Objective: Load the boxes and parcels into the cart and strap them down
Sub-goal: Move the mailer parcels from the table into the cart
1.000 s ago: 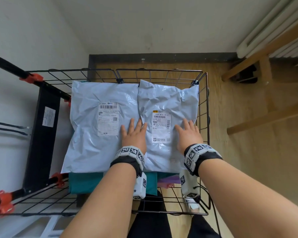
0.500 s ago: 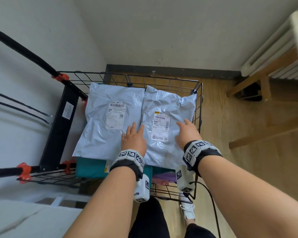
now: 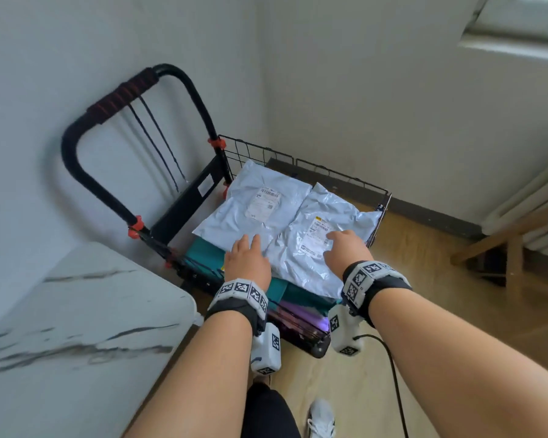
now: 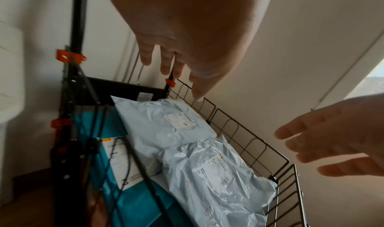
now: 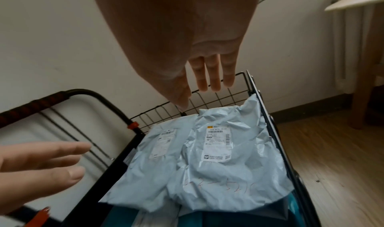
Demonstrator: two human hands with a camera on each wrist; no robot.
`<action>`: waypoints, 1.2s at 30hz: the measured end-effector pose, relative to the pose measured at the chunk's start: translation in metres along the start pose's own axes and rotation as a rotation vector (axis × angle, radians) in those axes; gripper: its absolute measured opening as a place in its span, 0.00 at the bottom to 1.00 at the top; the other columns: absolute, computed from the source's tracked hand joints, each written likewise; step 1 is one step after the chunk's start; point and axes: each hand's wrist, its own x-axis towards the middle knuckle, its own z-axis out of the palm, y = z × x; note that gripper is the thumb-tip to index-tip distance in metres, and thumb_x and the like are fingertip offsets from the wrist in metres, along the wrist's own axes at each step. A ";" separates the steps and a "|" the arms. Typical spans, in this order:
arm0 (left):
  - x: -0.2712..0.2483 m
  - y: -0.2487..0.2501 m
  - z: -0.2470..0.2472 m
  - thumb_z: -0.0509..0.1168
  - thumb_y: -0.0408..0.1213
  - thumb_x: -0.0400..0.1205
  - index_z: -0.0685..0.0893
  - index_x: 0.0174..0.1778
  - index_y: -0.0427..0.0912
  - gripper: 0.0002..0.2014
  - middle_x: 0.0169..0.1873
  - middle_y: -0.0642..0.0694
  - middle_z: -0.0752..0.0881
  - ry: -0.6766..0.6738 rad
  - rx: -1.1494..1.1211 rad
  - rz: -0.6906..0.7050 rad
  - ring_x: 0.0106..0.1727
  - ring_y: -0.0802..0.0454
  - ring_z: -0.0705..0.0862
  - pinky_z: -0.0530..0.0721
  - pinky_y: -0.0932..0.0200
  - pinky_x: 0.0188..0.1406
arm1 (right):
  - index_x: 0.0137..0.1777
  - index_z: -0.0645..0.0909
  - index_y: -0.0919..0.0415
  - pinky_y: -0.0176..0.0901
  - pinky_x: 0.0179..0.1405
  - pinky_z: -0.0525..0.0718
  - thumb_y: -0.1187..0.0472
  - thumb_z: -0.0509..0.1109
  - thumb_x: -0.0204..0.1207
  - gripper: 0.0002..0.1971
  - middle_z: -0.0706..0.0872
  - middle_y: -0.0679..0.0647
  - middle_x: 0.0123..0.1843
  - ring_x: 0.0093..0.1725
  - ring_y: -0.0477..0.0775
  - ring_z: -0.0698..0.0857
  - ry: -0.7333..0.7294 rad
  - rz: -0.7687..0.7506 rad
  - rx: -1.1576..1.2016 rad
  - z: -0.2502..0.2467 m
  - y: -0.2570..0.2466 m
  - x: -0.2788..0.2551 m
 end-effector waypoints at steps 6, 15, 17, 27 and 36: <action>-0.066 -0.053 -0.007 0.52 0.37 0.87 0.57 0.83 0.46 0.26 0.83 0.44 0.57 0.100 -0.036 -0.176 0.83 0.46 0.58 0.62 0.48 0.79 | 0.77 0.71 0.54 0.49 0.65 0.78 0.62 0.61 0.80 0.24 0.72 0.57 0.75 0.71 0.60 0.76 -0.021 -0.165 -0.050 0.010 -0.045 -0.045; -0.157 -0.160 -0.003 0.53 0.36 0.86 0.58 0.82 0.47 0.26 0.82 0.44 0.60 0.144 -0.133 -0.443 0.82 0.45 0.60 0.65 0.49 0.79 | 0.76 0.72 0.56 0.54 0.65 0.81 0.62 0.60 0.80 0.23 0.73 0.58 0.73 0.67 0.62 0.78 -0.069 -0.314 -0.095 0.055 -0.133 -0.106; -0.180 -0.191 -0.003 0.52 0.35 0.86 0.58 0.82 0.47 0.26 0.82 0.44 0.60 0.154 -0.148 -0.485 0.81 0.45 0.60 0.65 0.49 0.79 | 0.74 0.73 0.58 0.53 0.63 0.81 0.62 0.60 0.80 0.22 0.75 0.59 0.70 0.66 0.63 0.79 -0.079 -0.351 -0.129 0.072 -0.159 -0.125; -0.319 -0.369 0.000 0.52 0.35 0.84 0.66 0.76 0.43 0.22 0.74 0.43 0.71 0.138 -0.186 -0.692 0.74 0.44 0.70 0.72 0.49 0.71 | 0.79 0.69 0.54 0.49 0.60 0.79 0.59 0.63 0.80 0.26 0.72 0.57 0.76 0.69 0.61 0.77 -0.231 -0.573 -0.209 0.204 -0.298 -0.257; -0.416 -0.482 0.023 0.52 0.34 0.83 0.62 0.80 0.43 0.26 0.78 0.43 0.66 0.123 -0.290 -0.862 0.77 0.44 0.66 0.67 0.50 0.74 | 0.79 0.67 0.56 0.48 0.64 0.78 0.57 0.64 0.80 0.27 0.74 0.57 0.76 0.70 0.59 0.77 -0.325 -0.619 -0.243 0.290 -0.377 -0.330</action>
